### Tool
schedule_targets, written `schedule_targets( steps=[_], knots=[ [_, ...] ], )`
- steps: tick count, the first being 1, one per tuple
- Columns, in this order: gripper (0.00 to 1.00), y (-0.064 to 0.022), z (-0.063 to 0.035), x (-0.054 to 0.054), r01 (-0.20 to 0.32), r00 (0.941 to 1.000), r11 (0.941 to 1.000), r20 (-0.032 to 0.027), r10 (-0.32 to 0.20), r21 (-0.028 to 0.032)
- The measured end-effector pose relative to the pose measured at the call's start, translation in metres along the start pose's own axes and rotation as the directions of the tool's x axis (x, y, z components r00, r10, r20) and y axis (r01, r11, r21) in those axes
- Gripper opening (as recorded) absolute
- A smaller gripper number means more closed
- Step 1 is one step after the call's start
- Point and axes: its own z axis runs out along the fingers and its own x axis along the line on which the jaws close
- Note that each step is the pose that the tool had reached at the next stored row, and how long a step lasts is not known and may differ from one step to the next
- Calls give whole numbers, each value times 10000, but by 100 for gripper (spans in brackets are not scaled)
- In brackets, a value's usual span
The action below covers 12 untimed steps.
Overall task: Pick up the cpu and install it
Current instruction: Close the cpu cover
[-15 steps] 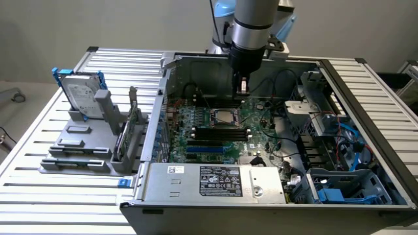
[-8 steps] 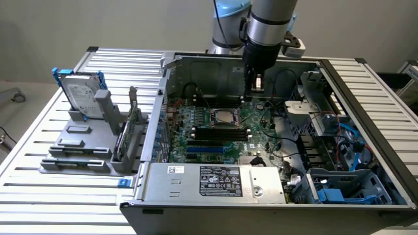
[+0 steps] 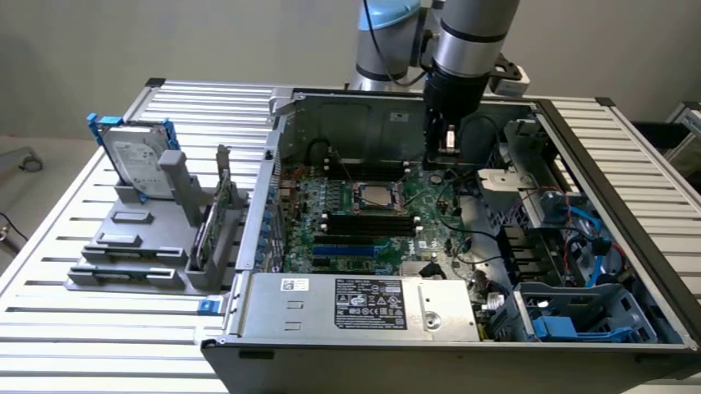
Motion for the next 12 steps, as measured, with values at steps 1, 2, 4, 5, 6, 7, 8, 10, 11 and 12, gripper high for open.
schedule_targets(
  steps=[1, 2, 4, 5, 6, 7, 8, 10, 11, 12],
  knots=[
    [11, 32, 0, 0, 3, 10000, 10000, -1, -3, 0],
    [11, 60, 0, 0, 3, 10000, 10000, -2, -3, 0],
    [11, 98, 2, 1, 7, 10000, 10000, -4, -7, -3],
    [11, 108, 9, 1, 8, 10000, 10000, -5, -8, -7],
    [11, 113, 21, 0, 11, 10000, 10000, -2, -11, -17],
    [11, 117, 36, 1, 12, 10000, 10000, -3, -12, -29],
    [11, 120, 52, 0, 13, 10000, 10000, -2, -13, -39],
    [11, 123, 87, -1, 13, 10000, 10000, -3, -13, -51],
    [11, 124, 106, -2, 13, 10000, 10000, -5, -13, -54],
    [11, 125, 125, -3, 14, 10000, 10000, -2, -14, -55]
  ],
)
